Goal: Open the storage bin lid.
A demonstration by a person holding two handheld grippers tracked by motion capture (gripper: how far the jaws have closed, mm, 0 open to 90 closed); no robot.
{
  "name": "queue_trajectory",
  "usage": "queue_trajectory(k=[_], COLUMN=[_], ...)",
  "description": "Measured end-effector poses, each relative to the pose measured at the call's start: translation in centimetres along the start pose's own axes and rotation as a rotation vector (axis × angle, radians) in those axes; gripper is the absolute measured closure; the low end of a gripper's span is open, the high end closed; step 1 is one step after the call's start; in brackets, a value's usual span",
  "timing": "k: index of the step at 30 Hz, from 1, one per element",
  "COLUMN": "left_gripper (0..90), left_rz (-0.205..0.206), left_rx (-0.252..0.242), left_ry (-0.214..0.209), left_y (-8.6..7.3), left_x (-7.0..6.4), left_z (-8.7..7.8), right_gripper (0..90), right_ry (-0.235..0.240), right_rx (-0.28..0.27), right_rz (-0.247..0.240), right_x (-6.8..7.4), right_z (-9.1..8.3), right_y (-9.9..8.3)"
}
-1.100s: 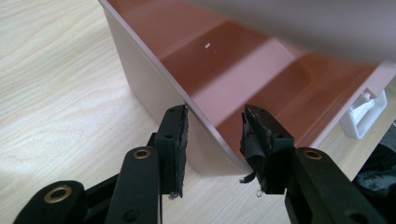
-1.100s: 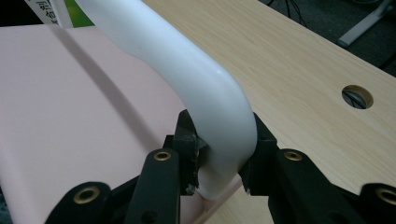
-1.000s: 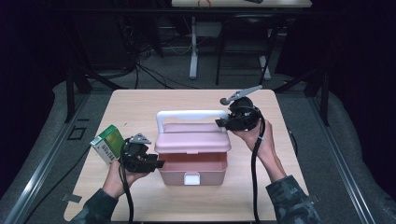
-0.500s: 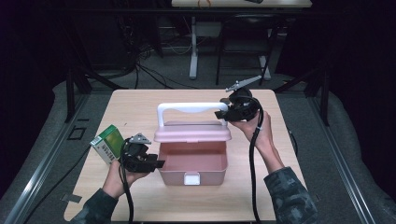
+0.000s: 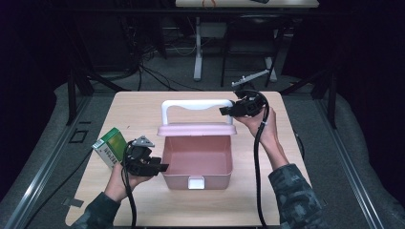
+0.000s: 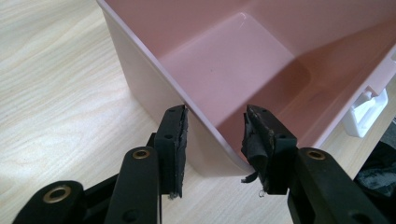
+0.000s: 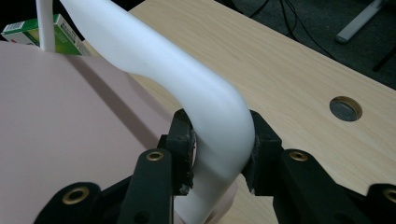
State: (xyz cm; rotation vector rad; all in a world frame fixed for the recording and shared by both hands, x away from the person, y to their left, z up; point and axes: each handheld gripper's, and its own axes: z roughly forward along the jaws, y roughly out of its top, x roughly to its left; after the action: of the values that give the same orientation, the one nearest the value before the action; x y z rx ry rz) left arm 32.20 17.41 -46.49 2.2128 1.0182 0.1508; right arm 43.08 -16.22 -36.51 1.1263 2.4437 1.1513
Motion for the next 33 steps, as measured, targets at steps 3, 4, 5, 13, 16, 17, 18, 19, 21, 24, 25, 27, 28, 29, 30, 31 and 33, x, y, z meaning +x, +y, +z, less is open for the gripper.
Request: queue_trajectory(k=[3, 4, 5, 13, 16, 17, 18, 19, 21, 24, 25, 27, 28, 29, 30, 31, 33], left_gripper=[59.2, 59.2, 59.1, 47.1, 41.5, 38.2, 36.8, 35.0, 32.3, 28.5, 27.0, 24.8, 24.1, 22.9, 21.6, 20.9, 18.4], left_rz=[0.006, 0.006, 0.008, 0.015, 0.018, 0.019, 0.018, 0.024, 0.027, 0.032, 0.034, 0.038, 0.040, 0.041, 0.044, 0.047, 0.059], left_rx=[0.002, 0.004, 0.003, 0.013, 0.019, 0.021, 0.019, 0.021, 0.018, 0.008, 0.004, -0.008, -0.013, -0.022, -0.029, -0.034, -0.042], left_ry=[0.001, 0.003, 0.000, -0.020, -0.015, -0.011, -0.003, -0.001, -0.002, 0.008, 0.011, 0.023, 0.030, 0.037, 0.041, 0.047, 0.056], left_y=[0.0, 0.0, 0.0, 0.1, 0.2, 0.2, 0.3, 0.3, 0.5, 0.8, 0.9, 1.3, 1.5, 1.9, 2.1, 2.4, 3.2], left_x=[0.0, 0.0, 0.0, 0.6, 0.6, 0.6, 0.6, 0.6, 0.7, 0.6, 0.6, 0.6, 0.6, 0.6, 0.6, 0.6, 0.5], left_z=[0.0, 0.0, 0.0, 0.1, 0.0, 0.0, -0.1, -0.3, -0.5, -1.0, -1.1, -1.6, -1.8, -2.1, -2.3, -2.5, -2.9], right_gripper=[67.3, 67.2, 67.1, 67.0, 67.1, 67.1, 67.1, 67.2, 67.2, 67.2, 67.2, 67.3, 67.2, 67.2, 67.3, 67.3, 67.3], right_ry=[-0.002, -0.002, -0.001, -0.005, -0.008, -0.007, -0.007, -0.007, -0.010, -0.010, -0.009, -0.011, -0.011, -0.012, -0.012, -0.012, -0.013], right_rx=[0.010, 0.009, 0.012, 0.038, 0.035, 0.031, 0.032, 0.032, 0.032, 0.034, 0.031, 0.032, 0.032, 0.032, 0.034, 0.036, 0.034], right_rz=[0.017, 0.021, 0.027, 0.054, 0.058, 0.060, 0.061, 0.062, 0.067, 0.065, 0.067, 0.067, 0.066, 0.067, 0.065, 0.064, 0.063], right_x=[-0.2, -0.3, -0.4, -0.8, -0.8, -0.9, -0.9, -0.9, -0.9, -0.9, -0.9, -0.9, -0.9, -0.9, -0.9, -0.8, -0.8], right_z=[0.1, 0.2, 0.2, 0.5, 0.6, 0.6, 0.6, 0.6, 0.6, 0.6, 0.6, 0.6, 0.6, 0.6, 0.6, 0.6, 0.5], right_y=[0.3, 0.4, 0.4, 1.2, 1.2, 1.2, 1.2, 1.2, 1.2, 1.3, 1.3, 1.3, 1.3, 1.3, 1.3, 1.3, 1.3])
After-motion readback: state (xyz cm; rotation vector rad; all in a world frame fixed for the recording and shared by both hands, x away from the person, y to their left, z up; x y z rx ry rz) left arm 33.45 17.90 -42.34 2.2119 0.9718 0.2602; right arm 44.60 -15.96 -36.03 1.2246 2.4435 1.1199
